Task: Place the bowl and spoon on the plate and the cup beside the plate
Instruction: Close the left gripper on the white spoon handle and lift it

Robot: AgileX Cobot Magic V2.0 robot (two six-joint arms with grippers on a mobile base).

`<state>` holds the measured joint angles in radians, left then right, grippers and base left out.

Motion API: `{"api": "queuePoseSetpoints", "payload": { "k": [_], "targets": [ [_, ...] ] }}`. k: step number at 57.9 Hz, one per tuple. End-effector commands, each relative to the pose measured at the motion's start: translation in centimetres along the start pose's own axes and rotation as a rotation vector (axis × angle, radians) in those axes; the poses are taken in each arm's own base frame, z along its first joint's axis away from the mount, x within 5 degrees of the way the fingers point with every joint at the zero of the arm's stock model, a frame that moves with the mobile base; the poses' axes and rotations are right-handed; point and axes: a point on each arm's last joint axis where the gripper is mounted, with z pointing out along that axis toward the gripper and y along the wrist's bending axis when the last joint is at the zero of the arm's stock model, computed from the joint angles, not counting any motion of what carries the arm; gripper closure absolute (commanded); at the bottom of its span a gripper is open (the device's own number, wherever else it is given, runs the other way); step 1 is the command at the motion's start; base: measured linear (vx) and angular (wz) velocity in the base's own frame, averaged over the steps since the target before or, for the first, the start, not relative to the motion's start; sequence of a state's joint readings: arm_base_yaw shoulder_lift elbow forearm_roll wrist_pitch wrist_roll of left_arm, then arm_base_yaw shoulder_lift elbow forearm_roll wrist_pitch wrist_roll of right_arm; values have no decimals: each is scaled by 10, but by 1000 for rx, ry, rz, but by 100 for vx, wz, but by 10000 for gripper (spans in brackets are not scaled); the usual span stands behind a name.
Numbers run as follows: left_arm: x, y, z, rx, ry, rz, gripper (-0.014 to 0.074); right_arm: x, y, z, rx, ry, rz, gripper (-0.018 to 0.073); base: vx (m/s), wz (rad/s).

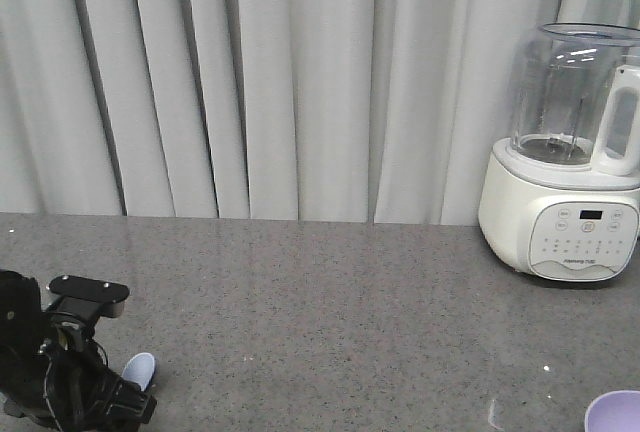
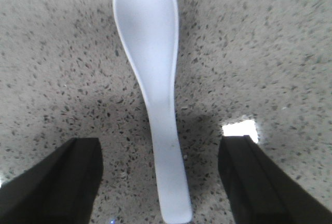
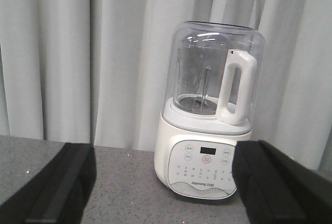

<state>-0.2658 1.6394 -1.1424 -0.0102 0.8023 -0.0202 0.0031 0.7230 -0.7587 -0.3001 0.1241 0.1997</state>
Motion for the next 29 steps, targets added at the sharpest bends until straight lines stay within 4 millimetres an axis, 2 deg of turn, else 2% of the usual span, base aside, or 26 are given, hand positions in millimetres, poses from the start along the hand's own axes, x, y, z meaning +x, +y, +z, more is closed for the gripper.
{"api": "queuePoseSetpoints", "payload": {
  "k": [1, 10, 18, 23, 29],
  "targets": [
    [-10, -4, -9, 12, -63, -8, 20, -17, 0, -2, -11, -104, -22, -22, 0, 0],
    [-13, -4, 6, 10, -24, -9, 34, -17, 0, -2, -9, -98, -23, -22, 0, 0],
    [-24, -4, 5, 10, 6, -9, 92, -16, 0, -2, -8, -92, -25, -22, 0, 0],
    [-29, -5, 5, 11, 32, -16, 173, -16, 0, -2, -7, -88, -31, -22, 0, 0],
    [-28, -5, 8, 9, 75, -16, 330, -16, 0, -2, -6, -85, -43, -22, 0, 0]
  ]
}}
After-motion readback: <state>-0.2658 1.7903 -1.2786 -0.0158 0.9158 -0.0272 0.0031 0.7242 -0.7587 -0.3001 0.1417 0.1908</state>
